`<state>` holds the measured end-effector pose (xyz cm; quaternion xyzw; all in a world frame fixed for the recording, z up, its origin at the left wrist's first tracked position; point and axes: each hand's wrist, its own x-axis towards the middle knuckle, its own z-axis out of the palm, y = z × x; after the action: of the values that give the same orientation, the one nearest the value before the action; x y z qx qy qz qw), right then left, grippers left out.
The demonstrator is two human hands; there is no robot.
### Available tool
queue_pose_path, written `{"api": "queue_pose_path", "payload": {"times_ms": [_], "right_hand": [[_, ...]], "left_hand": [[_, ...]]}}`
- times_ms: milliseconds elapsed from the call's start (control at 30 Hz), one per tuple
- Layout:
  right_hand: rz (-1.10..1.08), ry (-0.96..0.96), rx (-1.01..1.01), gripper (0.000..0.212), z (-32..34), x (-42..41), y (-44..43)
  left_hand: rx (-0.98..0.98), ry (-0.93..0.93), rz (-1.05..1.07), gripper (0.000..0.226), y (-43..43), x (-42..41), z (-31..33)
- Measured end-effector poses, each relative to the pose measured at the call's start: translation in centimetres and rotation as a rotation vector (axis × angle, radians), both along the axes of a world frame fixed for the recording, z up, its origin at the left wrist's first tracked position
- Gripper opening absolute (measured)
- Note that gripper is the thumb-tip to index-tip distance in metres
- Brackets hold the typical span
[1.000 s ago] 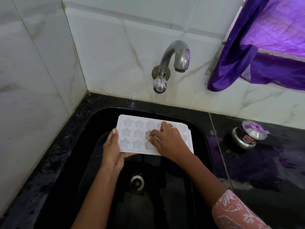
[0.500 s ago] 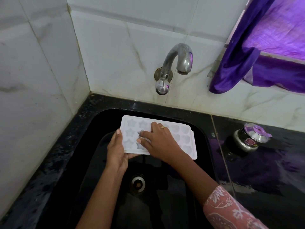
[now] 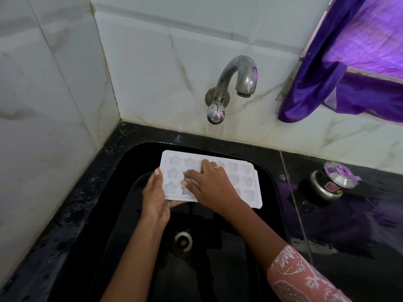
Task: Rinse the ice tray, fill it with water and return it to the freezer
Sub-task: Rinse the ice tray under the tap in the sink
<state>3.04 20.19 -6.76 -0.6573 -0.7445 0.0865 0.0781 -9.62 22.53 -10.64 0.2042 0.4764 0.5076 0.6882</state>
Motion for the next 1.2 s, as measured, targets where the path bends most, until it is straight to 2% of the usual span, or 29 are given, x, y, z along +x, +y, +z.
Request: {"api": "queue_pose_path", "payload": {"times_ms": [233,467,867,1200], "right_hand": [[0.005,0.045,-0.032,0.040,-0.1,-0.1,-0.1],[0.052,0.023,0.070,0.035,0.9,-1.3,0.1],[0.099,-0.059,-0.011,0.038,0.5,-2.7,1.3],[0.106,-0.082,0.003,0.036,0.3,-2.4,1.5]], "left_hand": [[0.007,0.006,0.002,0.033,0.0,-0.2,0.0],[-0.008,-0.014,0.004,0.033,-0.2,0.2,-0.1],[-0.004,-0.016,0.004,0.026,-0.3,0.1,-0.2],[0.008,-0.005,0.018,0.030,-0.5,0.1,-0.2]]}}
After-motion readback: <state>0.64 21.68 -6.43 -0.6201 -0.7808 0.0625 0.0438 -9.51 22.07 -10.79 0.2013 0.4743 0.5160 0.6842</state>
